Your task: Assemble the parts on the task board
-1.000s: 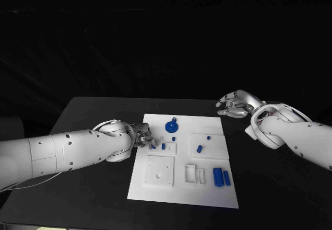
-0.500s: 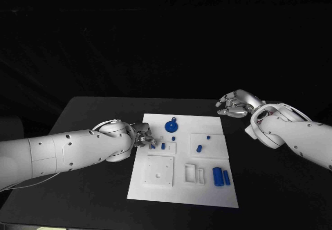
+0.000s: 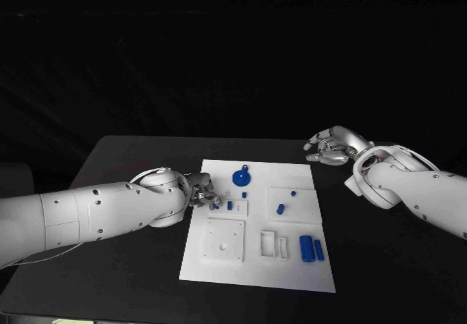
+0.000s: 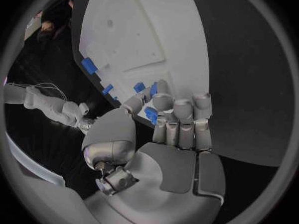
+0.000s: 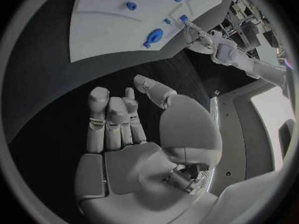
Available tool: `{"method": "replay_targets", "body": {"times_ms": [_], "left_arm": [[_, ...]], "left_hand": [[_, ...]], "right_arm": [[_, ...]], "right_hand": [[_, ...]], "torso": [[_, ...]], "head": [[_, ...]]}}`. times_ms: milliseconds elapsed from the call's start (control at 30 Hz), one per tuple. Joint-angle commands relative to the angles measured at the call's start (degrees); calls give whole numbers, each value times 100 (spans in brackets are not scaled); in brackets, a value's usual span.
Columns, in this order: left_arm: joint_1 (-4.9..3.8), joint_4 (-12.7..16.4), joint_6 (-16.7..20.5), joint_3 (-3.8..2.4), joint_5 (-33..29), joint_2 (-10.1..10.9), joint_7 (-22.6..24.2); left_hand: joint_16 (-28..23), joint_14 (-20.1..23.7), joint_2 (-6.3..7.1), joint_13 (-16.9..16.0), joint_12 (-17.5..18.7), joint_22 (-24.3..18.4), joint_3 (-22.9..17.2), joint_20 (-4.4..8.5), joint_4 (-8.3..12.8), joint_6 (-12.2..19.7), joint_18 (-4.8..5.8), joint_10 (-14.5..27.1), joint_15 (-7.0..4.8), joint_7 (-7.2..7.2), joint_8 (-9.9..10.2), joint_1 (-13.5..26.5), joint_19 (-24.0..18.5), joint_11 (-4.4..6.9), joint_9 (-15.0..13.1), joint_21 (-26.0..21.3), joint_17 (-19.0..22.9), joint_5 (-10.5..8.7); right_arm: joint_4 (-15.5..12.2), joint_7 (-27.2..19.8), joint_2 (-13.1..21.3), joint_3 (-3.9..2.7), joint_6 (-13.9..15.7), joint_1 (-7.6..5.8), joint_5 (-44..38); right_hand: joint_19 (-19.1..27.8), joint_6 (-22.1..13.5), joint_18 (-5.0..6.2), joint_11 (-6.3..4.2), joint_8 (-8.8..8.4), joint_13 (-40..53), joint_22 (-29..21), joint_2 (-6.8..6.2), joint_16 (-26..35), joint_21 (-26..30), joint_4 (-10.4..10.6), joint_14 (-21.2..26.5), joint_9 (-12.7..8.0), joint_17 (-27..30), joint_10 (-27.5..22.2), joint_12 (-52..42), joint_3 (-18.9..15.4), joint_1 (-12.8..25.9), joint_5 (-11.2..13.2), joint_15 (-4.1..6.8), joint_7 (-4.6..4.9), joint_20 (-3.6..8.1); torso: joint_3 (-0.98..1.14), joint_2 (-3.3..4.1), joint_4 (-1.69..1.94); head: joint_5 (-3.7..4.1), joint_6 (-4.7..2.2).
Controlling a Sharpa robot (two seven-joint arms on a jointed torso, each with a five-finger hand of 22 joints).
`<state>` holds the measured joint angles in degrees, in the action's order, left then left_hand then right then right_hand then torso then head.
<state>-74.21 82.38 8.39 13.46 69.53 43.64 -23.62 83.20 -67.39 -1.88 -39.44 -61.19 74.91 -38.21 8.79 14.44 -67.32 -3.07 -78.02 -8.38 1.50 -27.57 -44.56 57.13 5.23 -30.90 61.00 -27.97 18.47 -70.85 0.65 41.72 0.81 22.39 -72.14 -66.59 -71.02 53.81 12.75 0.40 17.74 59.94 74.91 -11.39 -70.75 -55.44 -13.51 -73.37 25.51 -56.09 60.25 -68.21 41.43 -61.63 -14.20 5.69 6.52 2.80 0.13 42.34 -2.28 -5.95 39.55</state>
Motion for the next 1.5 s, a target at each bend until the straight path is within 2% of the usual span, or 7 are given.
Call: {"method": "replay_targets", "body": {"times_ms": [33,267,333,733,1167,1267,1500], "left_arm": [[43,0,-223,30,20,-8,-9],[46,-7,-226,30,1,-13,-6],[47,-9,-219,30,-5,-14,-8],[51,-40,-198,30,-17,-19,-12],[52,-65,-199,30,-21,-19,-37],[53,-72,-197,29,-19,-14,-62],[54,-100,-126,27,-6,27,-87]], "left_hand": [[1,-308,72,-12,-44,86,-114,686,-5,-296,-57,-191,-357,-258,-22,-35,42,206,6,23,-10,-172],[-5,-309,264,-7,-42,79,-91,685,-173,-292,-63,-194,-356,-254,-40,-21,46,208,14,20,-15,-338],[-8,-308,335,-6,-42,77,-76,687,-261,-287,-69,-194,-357,-256,-48,-21,45,210,19,18,-18,-608],[-14,-308,571,-3,-43,76,-23,686,-547,-277,-79,-193,-362,-257,-69,54,39,212,36,12,-28,-852],[-16,-306,627,-2,-45,78,-13,688,-674,-271,-90,-190,-368,-259,-82,53,33,214,45,11,-35,-1101],[-17,-304,685,-2,-46,81,-5,690,-688,-267,-97,-189,-371,-266,-90,15,30,209,48,14,-39,-1355],[-11,-300,1145,-6,-48,67,57,692,-963,-257,-110,-189,-375,-262,-119,132,40,215,37,10,-49,-1569]], "right_arm": [[-7,-27,-1,-2,-75,1,-51],[-9,-27,-1,-2,-78,1,-51],[-9,-26,-1,-2,-81,1,-51],[-10,-25,0,-2,-87,1,-51],[-10,-24,4,-2,-85,1,-51],[-12,-25,5,-2,-85,1,-51],[-10,-29,6,-2,-77,1,-51]], "right_hand": [[-13,8,225,9,-25,-7,91,3,35,-1,12,-28,0,-9,-11,-38,-37,36,-28,10,43,44],[-13,7,225,9,-25,-7,90,3,35,-1,13,-28,0,-10,-11,-38,-37,37,-30,10,43,44],[-13,7,225,9,-25,-7,90,4,35,-1,13,-28,0,-10,-11,-38,-37,37,-31,10,43,44],[-12,7,225,9,-25,-8,90,5,36,0,15,-28,0,-10,-11,-38,-39,39,-33,9,43,44],[-13,7,225,9,-25,-9,90,7,36,0,16,-29,0,-10,-11,-39,-39,39,-35,10,43,44],[-13,7,225,9,-25,-9,90,7,36,0,16,-29,0,-10,-11,-39,-40,40,-35,10,43,44],[-13,7,225,9,-26,-9,90,7,36,1,17,-29,0,-10,-11,-39,-40,41,-36,9,43,44]], "torso": [[1,0,-2],[3,-1,-3],[3,0,-3],[3,1,-4],[1,1,-4],[2,1,-2],[2,0,-5]], "head": [[-2,3],[-4,3],[-8,6],[-1,0],[3,2],[3,-1],[6,-7]]}}
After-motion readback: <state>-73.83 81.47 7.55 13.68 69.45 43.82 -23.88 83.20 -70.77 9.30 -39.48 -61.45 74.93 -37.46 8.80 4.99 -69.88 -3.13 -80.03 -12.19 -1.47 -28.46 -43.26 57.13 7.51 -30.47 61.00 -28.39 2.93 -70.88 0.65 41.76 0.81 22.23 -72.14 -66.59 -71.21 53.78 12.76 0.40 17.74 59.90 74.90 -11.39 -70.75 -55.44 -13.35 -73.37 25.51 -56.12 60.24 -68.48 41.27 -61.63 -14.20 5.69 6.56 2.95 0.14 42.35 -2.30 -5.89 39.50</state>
